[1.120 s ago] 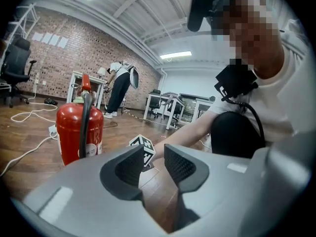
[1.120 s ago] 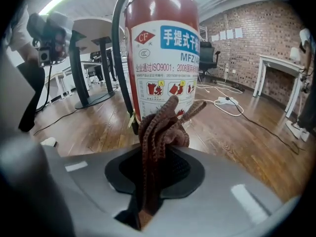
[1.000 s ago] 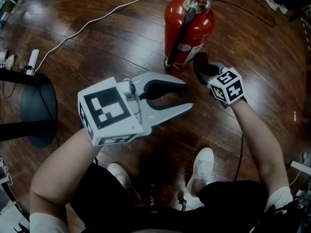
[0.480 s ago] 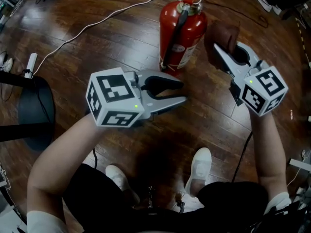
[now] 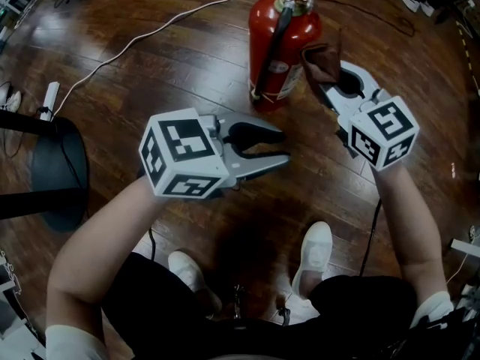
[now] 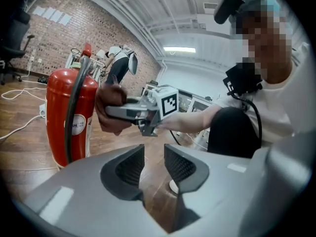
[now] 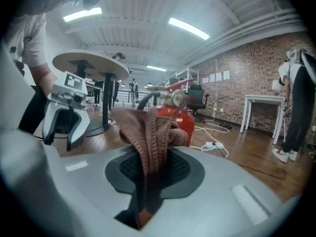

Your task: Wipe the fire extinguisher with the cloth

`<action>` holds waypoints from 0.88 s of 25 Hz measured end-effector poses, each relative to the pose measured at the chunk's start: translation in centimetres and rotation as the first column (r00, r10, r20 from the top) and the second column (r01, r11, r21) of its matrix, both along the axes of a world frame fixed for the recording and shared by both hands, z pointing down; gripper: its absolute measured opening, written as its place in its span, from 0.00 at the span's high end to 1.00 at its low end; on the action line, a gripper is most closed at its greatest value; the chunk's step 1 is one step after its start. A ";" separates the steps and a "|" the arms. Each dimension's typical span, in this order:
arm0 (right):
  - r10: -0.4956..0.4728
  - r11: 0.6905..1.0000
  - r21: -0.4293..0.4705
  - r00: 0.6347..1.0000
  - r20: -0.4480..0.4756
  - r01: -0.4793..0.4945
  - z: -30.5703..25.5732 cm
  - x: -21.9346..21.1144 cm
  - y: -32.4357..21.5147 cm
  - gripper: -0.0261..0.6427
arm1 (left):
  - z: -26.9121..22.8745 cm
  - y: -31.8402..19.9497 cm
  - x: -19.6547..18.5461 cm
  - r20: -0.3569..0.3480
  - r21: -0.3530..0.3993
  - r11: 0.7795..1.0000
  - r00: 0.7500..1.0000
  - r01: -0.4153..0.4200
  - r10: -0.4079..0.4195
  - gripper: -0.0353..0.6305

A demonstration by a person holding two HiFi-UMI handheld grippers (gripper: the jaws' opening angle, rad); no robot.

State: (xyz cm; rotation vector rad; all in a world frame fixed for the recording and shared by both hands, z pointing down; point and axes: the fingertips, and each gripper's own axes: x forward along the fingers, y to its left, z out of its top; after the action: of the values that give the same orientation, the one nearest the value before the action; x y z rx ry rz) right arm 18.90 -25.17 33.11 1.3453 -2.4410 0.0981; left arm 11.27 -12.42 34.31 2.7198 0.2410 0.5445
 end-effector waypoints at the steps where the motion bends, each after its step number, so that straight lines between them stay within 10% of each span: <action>1: 0.006 1.000 -0.030 1.000 -0.002 -0.006 1.7 0.1 0.1 0.86 | 0.0 0.1 -0.1 0.000 -0.002 1.000 1.000 -0.002 0.002 0.77; 15: -0.062 0.911 -0.412 0.992 -0.108 0.012 20.9 -1.5 1.7 0.86 | 0.3 0.6 -0.6 0.002 -0.006 1.000 1.000 -0.013 0.013 0.77; 22: -0.062 0.927 -0.375 0.995 -0.076 0.029 18.3 -1.5 3.3 0.86 | 0.2 0.6 -1.2 0.000 -0.007 1.000 1.000 -0.013 0.013 0.77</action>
State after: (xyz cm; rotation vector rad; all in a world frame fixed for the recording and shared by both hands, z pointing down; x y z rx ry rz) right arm 17.42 -21.85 51.38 1.0985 -2.2334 0.4597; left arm 10.03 -11.84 34.51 2.7127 0.2606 0.5468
